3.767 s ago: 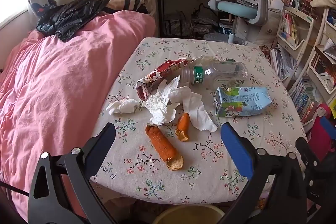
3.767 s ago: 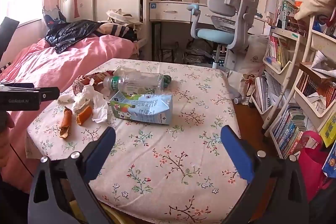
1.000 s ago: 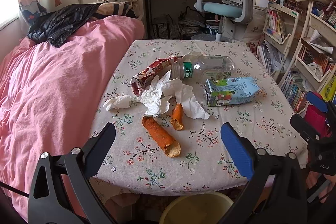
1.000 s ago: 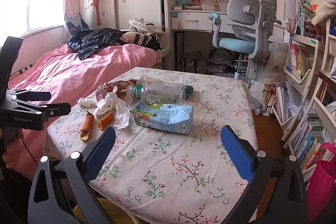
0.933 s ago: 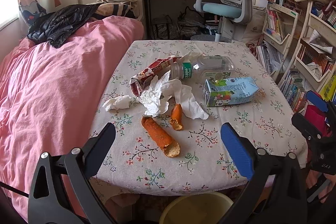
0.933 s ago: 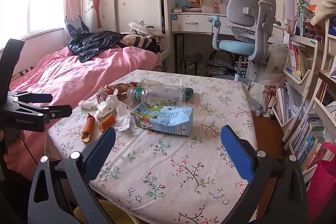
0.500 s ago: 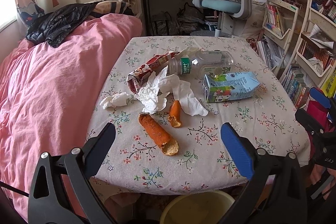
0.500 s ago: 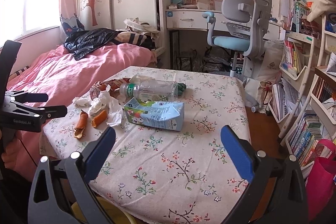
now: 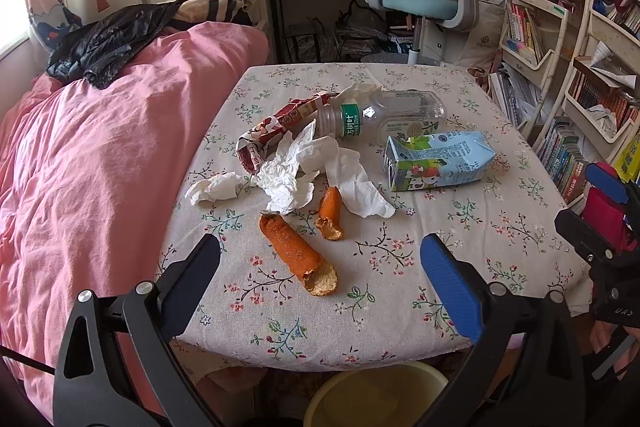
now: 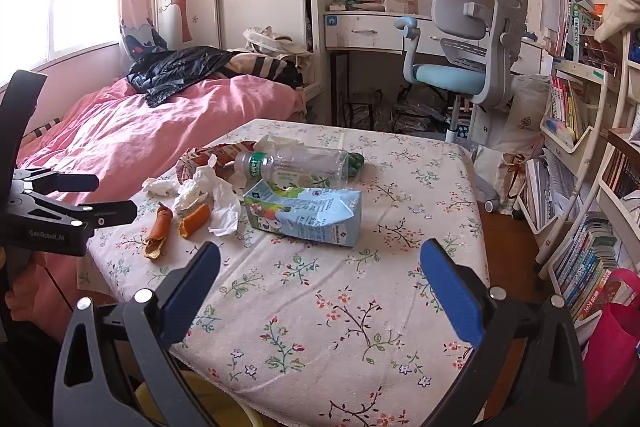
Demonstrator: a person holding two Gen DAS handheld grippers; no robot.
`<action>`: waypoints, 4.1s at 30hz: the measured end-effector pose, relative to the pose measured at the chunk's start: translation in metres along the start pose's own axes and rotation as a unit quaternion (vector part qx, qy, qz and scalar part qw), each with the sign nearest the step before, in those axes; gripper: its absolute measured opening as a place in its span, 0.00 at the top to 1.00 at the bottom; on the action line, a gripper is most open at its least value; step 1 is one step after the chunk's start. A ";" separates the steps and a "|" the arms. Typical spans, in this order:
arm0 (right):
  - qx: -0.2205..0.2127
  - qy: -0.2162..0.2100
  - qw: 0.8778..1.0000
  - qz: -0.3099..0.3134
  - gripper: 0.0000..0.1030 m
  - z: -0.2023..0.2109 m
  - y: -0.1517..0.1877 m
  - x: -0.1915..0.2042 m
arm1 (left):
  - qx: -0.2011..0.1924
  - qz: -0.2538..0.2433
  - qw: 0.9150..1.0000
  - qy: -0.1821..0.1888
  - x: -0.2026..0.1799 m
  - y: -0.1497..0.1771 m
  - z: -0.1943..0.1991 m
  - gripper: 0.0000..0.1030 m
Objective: Collect trash
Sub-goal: 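Grasp the orange bread stick with the left tool while the right tool grasps the juice carton, then lift both held items and carry them down toward the yellow bin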
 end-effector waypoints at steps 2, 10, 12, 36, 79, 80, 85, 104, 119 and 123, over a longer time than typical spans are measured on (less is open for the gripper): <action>0.001 -0.003 1.000 0.003 0.07 -0.001 0.000 0.002 | 0.000 0.000 1.000 0.000 0.000 0.000 -0.001 0.06; 0.042 -0.056 0.998 0.003 0.24 -0.017 0.004 0.017 | 0.066 0.083 0.994 -0.016 0.056 0.005 -0.027 0.08; 0.056 -0.073 0.996 0.007 0.26 -0.024 0.006 0.025 | 0.082 0.097 0.992 -0.021 0.071 0.007 -0.034 0.13; 0.074 -0.076 0.991 0.081 0.24 -0.068 -0.031 0.036 | 0.136 0.075 0.984 0.087 0.029 -0.012 -0.079 0.82; 0.196 -0.147 0.930 0.272 0.37 -0.117 -0.031 0.033 | 0.089 0.031 0.990 0.106 -0.013 -0.034 -0.066 0.81; 0.203 -0.151 0.928 0.274 0.37 -0.123 -0.033 0.031 | 0.089 0.032 0.990 0.106 -0.015 -0.036 -0.068 0.81; 0.259 -0.166 0.907 0.288 0.35 -0.150 -0.017 0.028 | 0.077 0.038 0.989 0.117 -0.029 -0.049 -0.068 0.81; 0.266 -0.096 0.905 0.316 0.59 -0.150 -0.017 0.023 | 0.066 0.030 0.989 0.128 -0.050 -0.051 -0.061 0.81; 0.244 -0.162 0.956 0.018 0.66 -0.076 0.007 -0.005 | 0.061 0.011 0.990 0.129 -0.054 -0.044 -0.050 0.81; 0.236 -0.183 0.953 -0.039 0.69 -0.076 0.003 -0.010 | 0.060 0.003 0.990 0.129 -0.055 -0.040 -0.046 0.81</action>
Point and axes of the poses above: each gripper's, at about its wrist camera, not at the fingertips, and z roughly against the way its jaws point, x to its left, y to its underside, the point moved 5 cm from there along -z, roughly the way its jaws point, and after that the axes turned 6 degrees about -y, right-handed, at the moved point
